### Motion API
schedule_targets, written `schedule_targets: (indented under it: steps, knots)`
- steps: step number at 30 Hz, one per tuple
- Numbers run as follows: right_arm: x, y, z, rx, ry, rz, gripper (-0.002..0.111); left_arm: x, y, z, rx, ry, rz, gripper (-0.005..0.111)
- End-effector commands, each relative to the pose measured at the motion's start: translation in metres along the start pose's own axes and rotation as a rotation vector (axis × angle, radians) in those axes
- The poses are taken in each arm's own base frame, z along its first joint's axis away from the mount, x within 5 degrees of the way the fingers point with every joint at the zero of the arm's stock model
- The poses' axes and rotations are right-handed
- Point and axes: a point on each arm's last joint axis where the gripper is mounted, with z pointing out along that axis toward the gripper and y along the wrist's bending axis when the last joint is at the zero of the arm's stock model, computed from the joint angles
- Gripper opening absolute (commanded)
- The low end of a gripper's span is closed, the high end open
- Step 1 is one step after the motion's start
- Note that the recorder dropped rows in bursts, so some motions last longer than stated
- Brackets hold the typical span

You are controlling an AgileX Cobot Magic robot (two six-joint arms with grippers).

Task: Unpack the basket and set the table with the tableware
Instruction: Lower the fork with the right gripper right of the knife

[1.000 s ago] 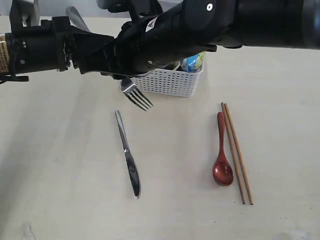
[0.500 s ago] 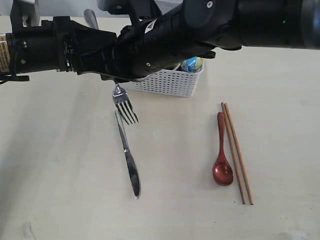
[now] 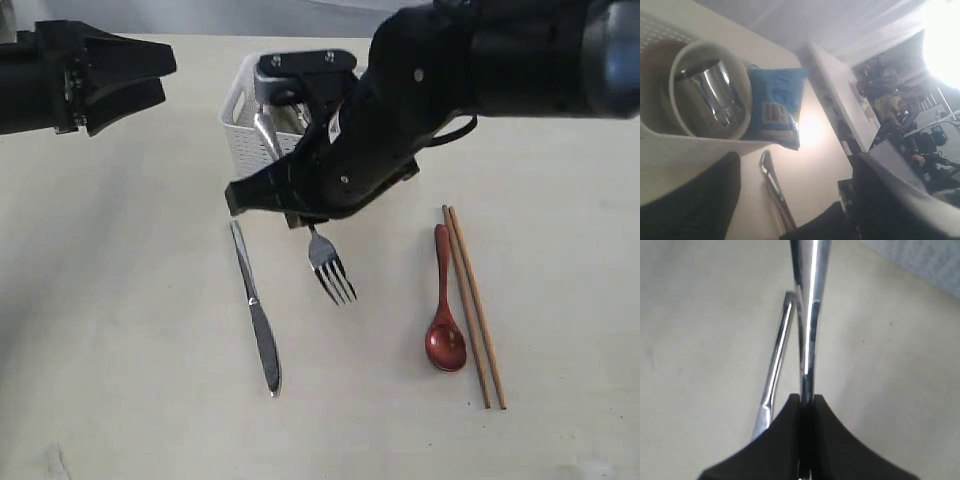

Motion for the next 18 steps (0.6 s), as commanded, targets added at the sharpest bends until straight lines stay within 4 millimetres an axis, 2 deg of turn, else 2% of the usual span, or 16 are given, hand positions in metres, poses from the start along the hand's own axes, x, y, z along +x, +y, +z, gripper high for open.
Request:
schedule_targets:
  steps: [1, 11, 18]
  knots:
    - [0.023, -0.001, 0.019, 0.028, 0.088, 0.013, 0.0, -0.005, 0.003, -0.011, -0.001, -0.016, 0.005, 0.061]
    - [0.058, 0.029, 0.052, 0.012, 0.18, -0.027, 0.0, -0.004, 0.003, -0.011, -0.002, -0.007, 0.008, 0.061]
    - [0.063, 0.029, 0.064, 0.035, 0.2, 0.003, 0.0, -0.004, 0.003, -0.011, -0.002, -0.002, 0.01, 0.061]
